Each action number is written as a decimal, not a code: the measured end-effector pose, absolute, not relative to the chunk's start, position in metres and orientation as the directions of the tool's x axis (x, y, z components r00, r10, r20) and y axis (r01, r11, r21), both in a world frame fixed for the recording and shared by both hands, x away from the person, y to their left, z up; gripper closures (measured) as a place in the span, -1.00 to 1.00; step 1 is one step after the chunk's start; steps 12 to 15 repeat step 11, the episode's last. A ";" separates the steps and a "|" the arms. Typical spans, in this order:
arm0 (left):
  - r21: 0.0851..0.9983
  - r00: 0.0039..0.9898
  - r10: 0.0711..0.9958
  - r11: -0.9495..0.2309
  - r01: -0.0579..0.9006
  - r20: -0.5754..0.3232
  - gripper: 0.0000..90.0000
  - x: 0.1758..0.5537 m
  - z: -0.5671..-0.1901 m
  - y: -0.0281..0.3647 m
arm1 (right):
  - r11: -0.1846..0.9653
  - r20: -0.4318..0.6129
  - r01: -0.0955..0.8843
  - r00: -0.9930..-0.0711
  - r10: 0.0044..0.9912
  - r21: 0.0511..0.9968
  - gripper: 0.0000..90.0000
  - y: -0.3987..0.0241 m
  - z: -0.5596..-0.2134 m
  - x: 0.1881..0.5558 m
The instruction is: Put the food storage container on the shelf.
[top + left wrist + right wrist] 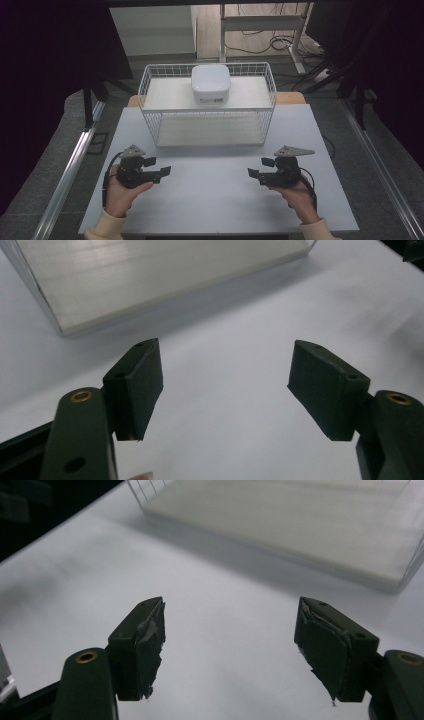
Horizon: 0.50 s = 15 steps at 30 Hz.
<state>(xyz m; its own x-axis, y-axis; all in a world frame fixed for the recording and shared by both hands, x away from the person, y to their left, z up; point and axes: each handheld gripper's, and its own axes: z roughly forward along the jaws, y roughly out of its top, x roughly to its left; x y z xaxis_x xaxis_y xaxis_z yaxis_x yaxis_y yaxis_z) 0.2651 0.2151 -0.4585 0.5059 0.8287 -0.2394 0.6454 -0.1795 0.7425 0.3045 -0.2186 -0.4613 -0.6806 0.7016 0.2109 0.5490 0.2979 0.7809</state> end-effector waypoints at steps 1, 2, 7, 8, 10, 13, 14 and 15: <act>0.744 0.503 0.831 -0.179 0.644 -0.236 -0.34 0.265 -0.459 0.217 | 0.304 0.204 0.548 -0.679 0.705 0.779 -0.38 -0.219 -0.463 0.305; 0.745 0.501 0.832 -0.174 0.644 -0.238 -0.34 0.265 -0.458 0.218 | 0.307 0.197 0.548 -0.677 0.709 0.779 -0.38 -0.219 -0.463 0.305; 0.752 0.498 0.833 -0.163 0.638 -0.241 -0.36 0.263 -0.457 0.222 | 0.282 0.185 0.517 -0.677 0.713 0.808 -0.38 -0.222 -0.458 0.302; 0.752 0.497 0.834 -0.164 0.639 -0.240 -0.36 0.263 -0.458 0.222 | 0.279 0.177 0.508 -0.677 0.715 0.815 -0.38 -0.223 -0.458 0.302; 0.749 0.498 0.834 -0.168 0.641 -0.238 -0.38 0.264 -0.459 0.222 | 0.284 0.155 0.486 -0.682 0.715 0.827 -0.38 -0.223 -0.458 0.300; 0.747 0.499 0.833 -0.171 0.643 -0.239 -0.39 0.264 -0.460 0.221 | 0.290 0.145 0.479 -0.684 0.715 0.829 -0.39 -0.223 -0.458 0.300; 0.747 0.499 0.833 -0.171 0.643 -0.239 -0.39 0.264 -0.460 0.221 | 0.290 0.145 0.479 -0.684 0.715 0.829 -0.39 -0.223 -0.458 0.300; 0.747 0.499 0.833 -0.171 0.643 -0.239 -0.39 0.264 -0.460 0.221 | 0.290 0.145 0.479 -0.684 0.715 0.829 -0.39 -0.223 -0.458 0.300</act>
